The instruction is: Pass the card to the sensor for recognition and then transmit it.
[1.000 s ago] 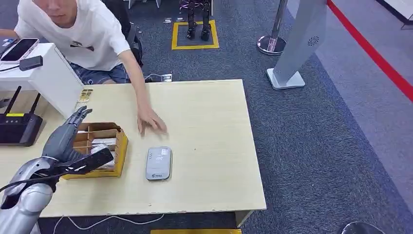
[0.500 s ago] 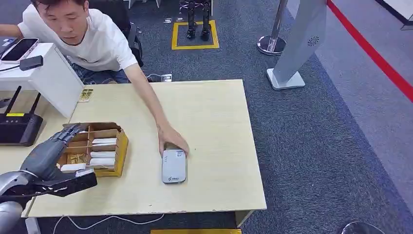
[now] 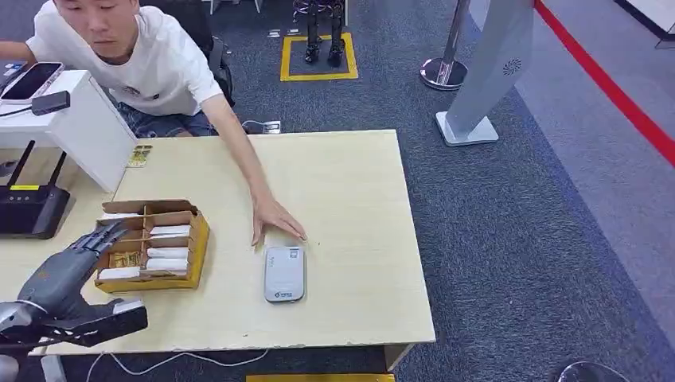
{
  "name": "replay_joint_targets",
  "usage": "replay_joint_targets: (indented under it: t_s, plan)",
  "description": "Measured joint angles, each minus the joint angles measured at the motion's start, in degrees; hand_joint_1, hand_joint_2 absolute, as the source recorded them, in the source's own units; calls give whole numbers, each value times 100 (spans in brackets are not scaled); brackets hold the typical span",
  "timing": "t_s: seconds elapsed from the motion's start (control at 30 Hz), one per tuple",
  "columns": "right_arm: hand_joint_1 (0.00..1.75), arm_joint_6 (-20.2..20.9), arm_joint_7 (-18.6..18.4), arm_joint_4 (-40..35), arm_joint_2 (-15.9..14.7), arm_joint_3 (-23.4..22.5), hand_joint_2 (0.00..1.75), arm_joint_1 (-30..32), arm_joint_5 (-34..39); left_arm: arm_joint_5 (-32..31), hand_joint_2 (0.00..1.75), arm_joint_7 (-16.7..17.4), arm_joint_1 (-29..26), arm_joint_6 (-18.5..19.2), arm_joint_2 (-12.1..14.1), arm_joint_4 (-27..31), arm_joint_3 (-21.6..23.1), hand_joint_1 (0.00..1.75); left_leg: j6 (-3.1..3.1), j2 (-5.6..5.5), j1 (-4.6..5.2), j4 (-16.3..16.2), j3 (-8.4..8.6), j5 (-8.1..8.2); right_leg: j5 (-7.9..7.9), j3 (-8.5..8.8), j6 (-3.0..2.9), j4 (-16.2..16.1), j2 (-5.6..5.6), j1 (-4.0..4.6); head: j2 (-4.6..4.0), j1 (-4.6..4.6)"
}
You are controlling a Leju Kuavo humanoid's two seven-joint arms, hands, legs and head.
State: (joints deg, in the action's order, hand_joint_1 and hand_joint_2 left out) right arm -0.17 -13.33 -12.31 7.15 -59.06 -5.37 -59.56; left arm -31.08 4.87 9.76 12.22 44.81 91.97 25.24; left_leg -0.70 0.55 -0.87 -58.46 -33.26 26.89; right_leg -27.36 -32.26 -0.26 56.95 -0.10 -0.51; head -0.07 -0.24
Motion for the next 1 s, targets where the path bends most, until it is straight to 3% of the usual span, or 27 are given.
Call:
replay_joint_targets:
  t_s: [0.1, 0.2, 0.63, 1.0]
  plan:
    - [0, -30, -2, 0, 0, 0, 0, 2, -59, 79, 175, 96, -602, -22, 428, 335, -206, 0, -1, -1, 0, 2, -1, 1, -2, -1, -1, 0, 0, 0, 0, 2]
    - [0, -33, -2, 0, 0, 0, 0, 1, -70, -105, 175, 140, -928, -26, 457, 378, -387, 0, 0, -3, 0, 2, -1, 0, -2, -1, -1, -1, -2, 0, -2, 2]
    - [0, -31, 2, 0, 0, 0, 0, -27, -87, -407, 175, 109, -1082, -57, 170, 330, -560, 0, -1, -6, 0, 2, -1, 0, -1, 0, 0, -1, -5, 0, 0, 0]
    - [0, 0, -15, 0, 0, 0, 0, -62, -162, -830, 175, 96, -833, -313, -467, -174, -560, 0, 0, -8, 1, 2, -1, 0, -1, 0, 0, -1, -7, 0, -2, 0]
